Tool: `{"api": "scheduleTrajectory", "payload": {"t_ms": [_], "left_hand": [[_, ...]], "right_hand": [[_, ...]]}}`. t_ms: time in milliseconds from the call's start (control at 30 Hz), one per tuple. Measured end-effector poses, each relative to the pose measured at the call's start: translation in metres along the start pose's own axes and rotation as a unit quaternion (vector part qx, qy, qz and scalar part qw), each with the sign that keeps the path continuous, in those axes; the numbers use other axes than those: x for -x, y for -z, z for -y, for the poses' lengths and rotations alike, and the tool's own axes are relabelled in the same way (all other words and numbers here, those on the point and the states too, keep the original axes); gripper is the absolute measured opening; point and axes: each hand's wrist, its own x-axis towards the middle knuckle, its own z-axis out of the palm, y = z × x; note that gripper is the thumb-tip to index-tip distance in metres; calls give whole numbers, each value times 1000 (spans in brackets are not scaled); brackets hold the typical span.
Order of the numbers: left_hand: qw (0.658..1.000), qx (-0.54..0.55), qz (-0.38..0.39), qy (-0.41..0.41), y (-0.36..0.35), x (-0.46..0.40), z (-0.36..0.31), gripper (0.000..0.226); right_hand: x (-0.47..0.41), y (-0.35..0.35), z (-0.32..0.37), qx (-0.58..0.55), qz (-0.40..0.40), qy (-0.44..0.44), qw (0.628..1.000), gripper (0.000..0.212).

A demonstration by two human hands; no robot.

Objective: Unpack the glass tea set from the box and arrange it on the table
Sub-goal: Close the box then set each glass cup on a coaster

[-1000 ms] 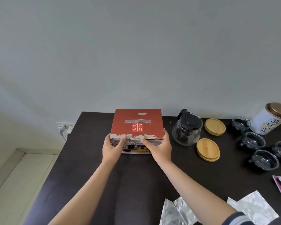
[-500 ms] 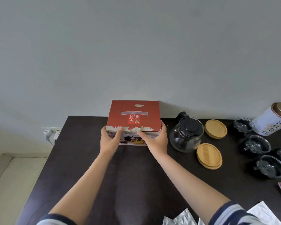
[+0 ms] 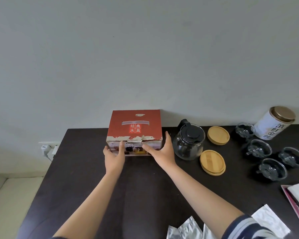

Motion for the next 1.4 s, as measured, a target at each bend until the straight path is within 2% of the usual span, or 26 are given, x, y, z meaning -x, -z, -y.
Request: {"api": "scheduleTrajectory", "payload": {"t_ms": [100, 333, 500, 633, 733, 800, 867, 1000, 1100, 1267, 1400], "left_hand": [[999, -28, 23, -9, -6, 24, 8, 84], [980, -154, 118, -54, -36, 75, 39, 95], [930, -297, 174, -132, -74, 107, 57, 93], [876, -393, 198, -199, -107, 127, 67, 91], [839, -449, 194, -238, -131, 135, 69, 92], [820, -479, 189, -250, -144, 138, 72, 93], [798, -516, 171, -261, -154, 139, 77, 94], [780, -547, 154, -263, -159, 137, 85, 92], [780, -548, 149, -262, -159, 136, 85, 92], [788, -541, 154, -250, -160, 136, 85, 92], [789, -540, 153, -248, -160, 136, 84, 93]], "right_hand": [[14, 13, -7, 30, -5, 9, 999, 108], [54, 59, -42, 136, -28, 43, 989, 74], [66, 109, -80, 202, -73, 87, 973, 50], [62, 147, -99, 246, -97, 99, 959, 44], [49, 169, -104, 276, -95, 87, 952, 49], [35, 180, -106, 342, -88, 80, 932, 65], [24, 190, -111, 411, -46, 56, 909, 86], [14, 204, -130, 441, 13, 30, 897, 114], [13, 206, -141, 440, 0, 53, 896, 114], [10, 204, -146, 434, -30, 76, 897, 94], [9, 205, -149, 430, -28, 79, 899, 91]]}}
